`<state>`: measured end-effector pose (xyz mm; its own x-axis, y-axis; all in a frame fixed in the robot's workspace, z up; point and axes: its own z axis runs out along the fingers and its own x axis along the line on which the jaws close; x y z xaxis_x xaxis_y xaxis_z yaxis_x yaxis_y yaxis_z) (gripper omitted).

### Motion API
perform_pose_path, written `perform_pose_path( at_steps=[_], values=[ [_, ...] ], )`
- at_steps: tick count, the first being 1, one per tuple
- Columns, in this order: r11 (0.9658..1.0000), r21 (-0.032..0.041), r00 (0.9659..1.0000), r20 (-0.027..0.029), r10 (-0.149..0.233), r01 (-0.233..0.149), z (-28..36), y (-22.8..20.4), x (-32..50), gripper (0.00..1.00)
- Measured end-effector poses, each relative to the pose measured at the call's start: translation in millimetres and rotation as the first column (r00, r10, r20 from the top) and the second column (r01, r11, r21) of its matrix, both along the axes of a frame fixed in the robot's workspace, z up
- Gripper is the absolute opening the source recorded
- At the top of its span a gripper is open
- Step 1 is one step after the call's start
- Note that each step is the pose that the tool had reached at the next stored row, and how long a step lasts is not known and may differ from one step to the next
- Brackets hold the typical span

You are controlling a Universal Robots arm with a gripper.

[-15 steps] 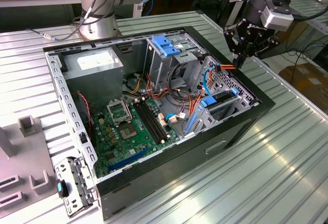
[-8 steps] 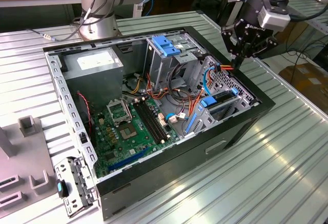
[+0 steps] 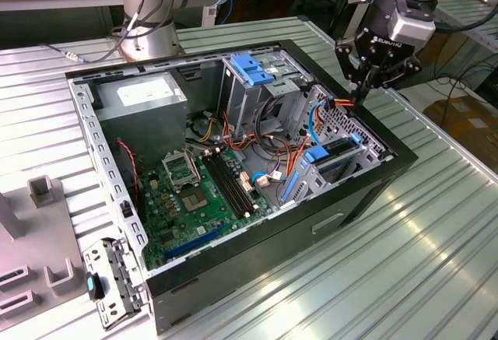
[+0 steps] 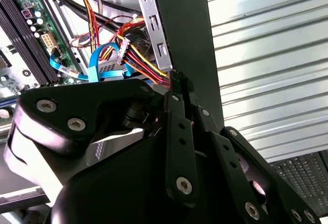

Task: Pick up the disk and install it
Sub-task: 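Insert the first disk wire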

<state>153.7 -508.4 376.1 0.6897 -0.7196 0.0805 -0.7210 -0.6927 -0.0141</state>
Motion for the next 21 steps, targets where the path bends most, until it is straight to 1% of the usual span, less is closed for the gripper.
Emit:
perform_pose_path(
  at_steps=[4, 10, 12, 13, 14, 18, 21],
  values=[
    [0.9995, 0.0000, 0.9995, 0.0000, -0.032, 0.032, 0.0, 0.0, -0.1, 0.16],
    [0.9969, 0.0000, 0.9969, 0.0000, -0.078, 0.078, 0.0, 0.0, -0.3, 0.16],
    [0.9946, 0.0000, 0.9946, 0.0000, -0.104, 0.104, 0.0, 0.0, -0.4, 0.16],
    [0.9918, 0.0000, 0.9918, 0.0000, -0.128, 0.128, 0.0, 0.0, -0.4, 0.16],
    [0.9898, 0.0000, 0.9898, 0.0000, -0.143, 0.143, 0.0, 0.0, -0.4, 0.16],
    [0.9845, 0.0000, 0.9845, 0.0001, -0.175, 0.175, 0.0, 0.0, -0.6, 0.16],
    [0.9840, -0.0002, 0.9840, 0.0000, -0.178, 0.178, 0.0, 0.0, -6.1, 0.16]
  ],
)
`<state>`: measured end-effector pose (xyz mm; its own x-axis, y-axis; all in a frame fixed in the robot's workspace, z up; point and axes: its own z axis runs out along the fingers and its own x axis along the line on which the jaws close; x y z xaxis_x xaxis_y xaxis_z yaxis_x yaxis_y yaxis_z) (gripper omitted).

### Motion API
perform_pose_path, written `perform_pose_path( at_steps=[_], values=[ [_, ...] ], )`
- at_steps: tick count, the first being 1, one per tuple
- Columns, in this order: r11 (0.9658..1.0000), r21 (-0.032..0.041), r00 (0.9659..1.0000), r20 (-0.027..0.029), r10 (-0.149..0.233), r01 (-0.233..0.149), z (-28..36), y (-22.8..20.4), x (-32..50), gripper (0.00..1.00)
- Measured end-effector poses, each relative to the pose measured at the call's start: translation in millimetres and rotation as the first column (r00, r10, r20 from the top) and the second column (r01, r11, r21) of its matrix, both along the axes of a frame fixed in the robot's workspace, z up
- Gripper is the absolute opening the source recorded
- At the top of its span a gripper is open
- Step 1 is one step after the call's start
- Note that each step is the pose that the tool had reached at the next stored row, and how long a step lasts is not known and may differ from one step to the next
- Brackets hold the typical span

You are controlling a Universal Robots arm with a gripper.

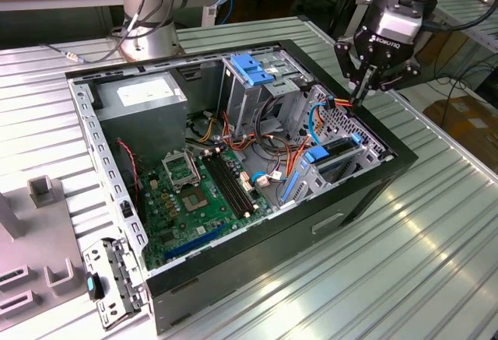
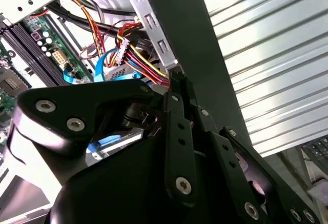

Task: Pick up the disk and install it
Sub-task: 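Insert the first disk wire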

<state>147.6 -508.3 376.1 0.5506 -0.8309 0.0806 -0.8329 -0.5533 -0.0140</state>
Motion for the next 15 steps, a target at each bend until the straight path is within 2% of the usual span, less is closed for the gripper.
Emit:
perform_pose_path(
  at_steps=[2, 4, 6, 9, 11, 12, 14, 15],
  values=[
    [1.0000, 0.0001, 1.0000, 0.0000, -0.001, 0.001, 0.0, 0.0, -5.8, 0.16],
    [1.0000, 0.0002, 1.0000, 0.0001, -0.010, 0.010, -0.1, -0.1, -6.8, 0.16],
    [0.9990, -0.0003, 0.9990, 0.0001, -0.044, 0.044, -0.1, 0.0, -6.8, 0.16],
    [0.9957, -0.0005, 0.9957, 0.0001, -0.093, 0.093, -0.1, 0.0, -6.8, 0.16],
    [0.9921, -0.0005, 0.9921, 0.0001, -0.125, 0.125, -0.1, 0.0, -6.8, 0.16],
    [0.9886, -0.0005, 0.9886, 0.0001, -0.151, 0.151, -0.1, 0.0, -6.8, 0.16],
    [0.9838, -0.0005, 0.9838, 0.0001, -0.180, 0.180, -0.2, 0.0, -6.8, 0.16],
    [0.9787, -0.0005, 0.9787, 0.0001, -0.205, 0.205, -0.2, 0.0, -6.8, 0.16]
  ],
)
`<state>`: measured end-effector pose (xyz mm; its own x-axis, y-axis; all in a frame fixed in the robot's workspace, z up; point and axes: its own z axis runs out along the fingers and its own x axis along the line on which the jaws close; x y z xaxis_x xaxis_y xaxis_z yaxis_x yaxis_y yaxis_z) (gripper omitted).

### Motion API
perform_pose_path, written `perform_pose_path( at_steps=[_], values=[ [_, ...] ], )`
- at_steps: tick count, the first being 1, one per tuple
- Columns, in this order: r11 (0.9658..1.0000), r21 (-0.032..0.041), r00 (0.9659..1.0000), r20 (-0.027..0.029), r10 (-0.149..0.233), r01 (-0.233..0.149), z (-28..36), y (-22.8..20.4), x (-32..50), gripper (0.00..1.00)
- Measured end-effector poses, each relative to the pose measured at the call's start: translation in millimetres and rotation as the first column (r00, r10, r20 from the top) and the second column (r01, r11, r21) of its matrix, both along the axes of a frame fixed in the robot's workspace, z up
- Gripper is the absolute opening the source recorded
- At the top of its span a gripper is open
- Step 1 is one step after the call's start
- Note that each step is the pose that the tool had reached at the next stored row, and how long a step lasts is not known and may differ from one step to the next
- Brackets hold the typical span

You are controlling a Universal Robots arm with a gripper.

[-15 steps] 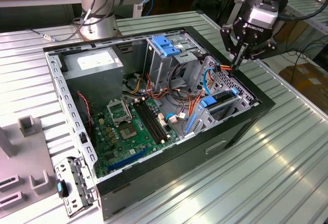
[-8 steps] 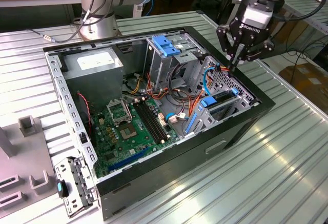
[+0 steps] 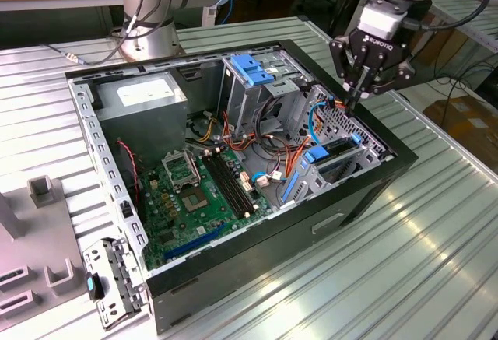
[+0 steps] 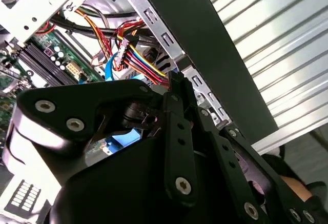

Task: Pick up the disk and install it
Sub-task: 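Insert the first disk wire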

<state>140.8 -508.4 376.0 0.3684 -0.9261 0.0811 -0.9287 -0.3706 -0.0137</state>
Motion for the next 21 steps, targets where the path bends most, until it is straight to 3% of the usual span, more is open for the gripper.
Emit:
perform_pose_path(
  at_steps=[2, 6, 10, 14, 15, 16, 19, 21],
  values=[
    [0.9984, 0.0000, 0.9984, 0.0000, -0.056, 0.056, 0.0, 0.0, 0.0, 0.16],
    [0.9938, 0.0000, 0.9938, 0.0000, -0.111, 0.111, -0.1, 0.0, 0.0, 0.16],
    [0.9792, -0.0001, 0.9792, 0.0000, -0.203, 0.203, -0.9, 0.0, 0.0, 0.16],
    [0.9697, -0.0001, 0.9697, 0.0000, -0.244, 0.244, -1.5, 0.0, -0.3, 0.16],
    [0.9639, 0.0001, 0.9639, -0.0001, -0.266, 0.266, -2.0, 0.0, -0.4, 0.16],
    [0.9560, 0.0000, 0.9560, 0.0000, -0.293, 0.293, -2.3, 0.0, -0.4, 0.16],
    [0.9423, 0.0000, 0.9423, 0.0000, -0.335, 0.335, -2.5, 0.0, -0.4, 0.16],
    [0.9379, 0.0002, 0.9379, 0.0000, -0.347, 0.347, -2.6, -0.1, -0.4, 0.16]
  ],
)
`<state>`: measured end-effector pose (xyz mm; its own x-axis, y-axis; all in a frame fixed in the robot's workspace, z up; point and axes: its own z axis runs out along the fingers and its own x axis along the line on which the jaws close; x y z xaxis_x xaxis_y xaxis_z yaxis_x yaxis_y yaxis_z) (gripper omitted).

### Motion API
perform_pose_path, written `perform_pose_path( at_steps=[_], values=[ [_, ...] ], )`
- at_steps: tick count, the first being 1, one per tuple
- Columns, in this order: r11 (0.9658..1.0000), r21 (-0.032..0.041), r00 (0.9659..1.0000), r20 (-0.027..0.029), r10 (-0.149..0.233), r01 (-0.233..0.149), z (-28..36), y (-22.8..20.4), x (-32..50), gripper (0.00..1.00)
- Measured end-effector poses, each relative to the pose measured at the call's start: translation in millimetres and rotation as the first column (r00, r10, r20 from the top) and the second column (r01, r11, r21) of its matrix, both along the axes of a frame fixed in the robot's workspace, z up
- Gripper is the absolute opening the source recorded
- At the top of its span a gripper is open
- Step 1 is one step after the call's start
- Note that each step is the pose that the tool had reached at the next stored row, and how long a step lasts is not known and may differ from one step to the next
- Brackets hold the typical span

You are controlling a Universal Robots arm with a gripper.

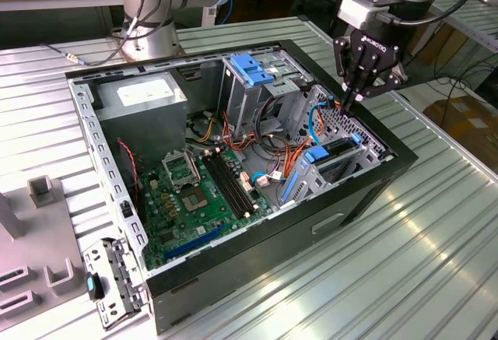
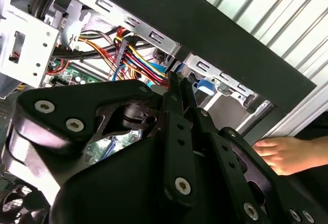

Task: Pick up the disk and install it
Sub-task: 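Insert the first disk wire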

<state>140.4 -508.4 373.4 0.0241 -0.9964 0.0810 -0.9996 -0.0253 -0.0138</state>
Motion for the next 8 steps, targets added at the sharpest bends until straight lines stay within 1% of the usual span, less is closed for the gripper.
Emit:
perform_pose_path(
  at_steps=[1, 3, 4, 6, 8],
  values=[
    [1.0000, 0.0001, 1.0000, 0.0000, -0.001, 0.001, 0.0, -1.4, -0.4, 0.16],
    [1.0000, 0.0017, 1.0000, -0.0001, -0.001, 0.001, -0.2, -5.6, -4.3, 0.16],
    [1.0000, 0.0032, 1.0000, -0.0001, -0.001, 0.001, -0.4, -8.9, -5.6, 0.16],
    [1.0000, 0.0092, 1.0000, -0.0001, -0.001, 0.001, -0.8, -16.0, -6.6, 0.16],
    [0.9999, 0.0141, 1.0000, -0.0001, -0.001, 0.001, -1.3, -18.7, -6.7, 0.16]
  ],
)
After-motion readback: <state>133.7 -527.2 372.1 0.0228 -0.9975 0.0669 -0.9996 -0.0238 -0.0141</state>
